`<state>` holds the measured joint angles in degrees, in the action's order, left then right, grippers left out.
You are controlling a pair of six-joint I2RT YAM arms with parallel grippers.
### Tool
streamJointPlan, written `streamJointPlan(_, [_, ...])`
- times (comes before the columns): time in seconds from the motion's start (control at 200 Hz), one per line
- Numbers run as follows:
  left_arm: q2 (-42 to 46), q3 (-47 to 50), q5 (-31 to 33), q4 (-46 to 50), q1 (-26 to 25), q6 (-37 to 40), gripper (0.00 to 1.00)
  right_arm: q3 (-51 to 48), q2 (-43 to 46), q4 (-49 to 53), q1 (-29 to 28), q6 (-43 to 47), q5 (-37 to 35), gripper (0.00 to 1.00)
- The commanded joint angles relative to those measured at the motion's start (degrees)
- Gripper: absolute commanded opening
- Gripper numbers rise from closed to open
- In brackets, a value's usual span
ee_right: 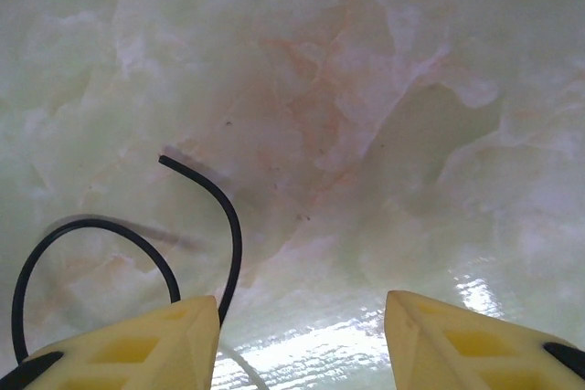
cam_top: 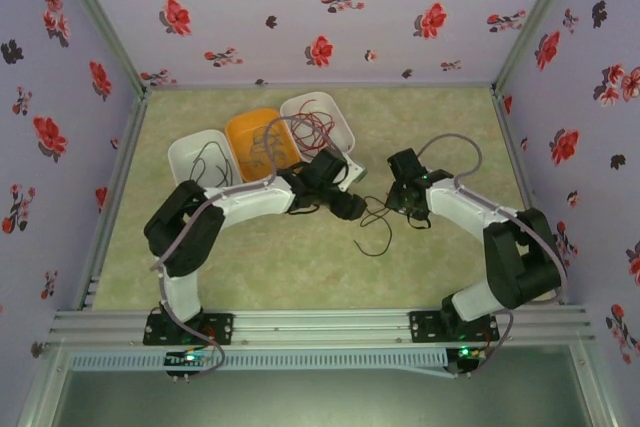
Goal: Untangle the cables
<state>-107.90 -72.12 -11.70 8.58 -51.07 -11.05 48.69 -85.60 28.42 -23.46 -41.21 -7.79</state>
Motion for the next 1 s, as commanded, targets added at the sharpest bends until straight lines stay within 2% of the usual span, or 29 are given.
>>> streamJointPlan(0.0, [-2.8,-2.8,-3.2,-1.0,-0.4,2.8,0.66,0.5,-2.3,-2.4,0.8,-0.9,3.4,0.52])
streamJointPlan(0.28, [-7.1,-5.2,-5.1,1.2,-2.0,5.8,0.65,1.6,-6.9,-4.3,1.3,-1.2,5.0,0.50])
streamJointPlan(0.61, [-9.5,-6.8,-5.1,1.8,-2.9,5.9,0.63,1.1,-7.8,-4.5,1.4,-1.5,4.8,0.48])
streamJointPlan(0.995, [-3.4,-0.6,-6.1,-1.9,-2.9,8.4,0.63,1.2,-7.1,-3.6,1.4,-1.5,4.5,0.45])
